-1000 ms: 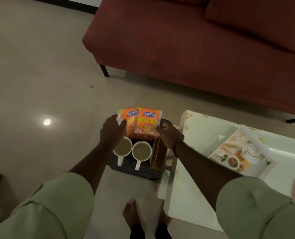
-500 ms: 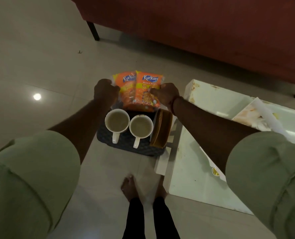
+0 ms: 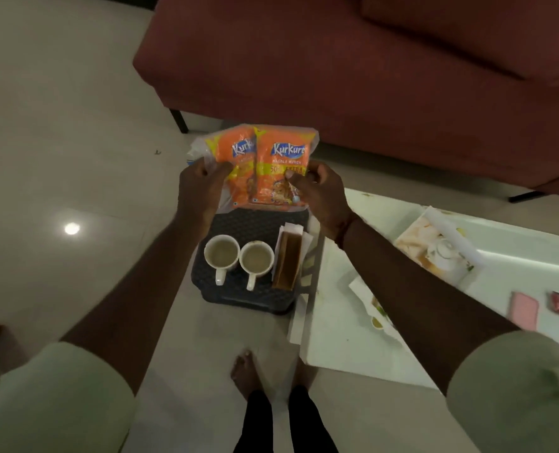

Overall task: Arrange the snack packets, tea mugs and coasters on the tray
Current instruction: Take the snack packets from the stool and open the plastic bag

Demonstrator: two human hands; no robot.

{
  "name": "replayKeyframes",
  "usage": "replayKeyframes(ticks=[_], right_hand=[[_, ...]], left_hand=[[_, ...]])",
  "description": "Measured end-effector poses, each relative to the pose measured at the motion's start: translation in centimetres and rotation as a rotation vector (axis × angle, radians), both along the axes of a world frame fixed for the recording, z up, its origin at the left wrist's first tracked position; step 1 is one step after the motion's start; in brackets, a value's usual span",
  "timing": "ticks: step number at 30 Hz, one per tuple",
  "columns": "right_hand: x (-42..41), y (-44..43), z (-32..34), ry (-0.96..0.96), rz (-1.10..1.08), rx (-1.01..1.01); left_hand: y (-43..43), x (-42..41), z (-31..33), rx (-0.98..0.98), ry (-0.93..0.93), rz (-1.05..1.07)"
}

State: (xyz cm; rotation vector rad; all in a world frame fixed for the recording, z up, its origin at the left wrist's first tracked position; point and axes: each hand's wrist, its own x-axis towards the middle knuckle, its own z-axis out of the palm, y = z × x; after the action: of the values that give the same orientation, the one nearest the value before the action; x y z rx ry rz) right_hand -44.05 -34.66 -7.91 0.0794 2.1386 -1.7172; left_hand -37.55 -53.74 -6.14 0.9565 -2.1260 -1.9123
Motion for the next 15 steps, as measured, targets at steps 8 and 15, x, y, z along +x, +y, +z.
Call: replayKeyframes(ticks=[8,15], right_hand=[[7.8,12.1,13.6,0.041,-0.003,-0.085],[13.8,23.9,19.2,-0.018,-0.066,-0.208]], left_hand=[[9.3,6.1,10.6,0.251,0.106,-0.225],[20.5,10.0,15.4,0.319,0.172,-0.353]])
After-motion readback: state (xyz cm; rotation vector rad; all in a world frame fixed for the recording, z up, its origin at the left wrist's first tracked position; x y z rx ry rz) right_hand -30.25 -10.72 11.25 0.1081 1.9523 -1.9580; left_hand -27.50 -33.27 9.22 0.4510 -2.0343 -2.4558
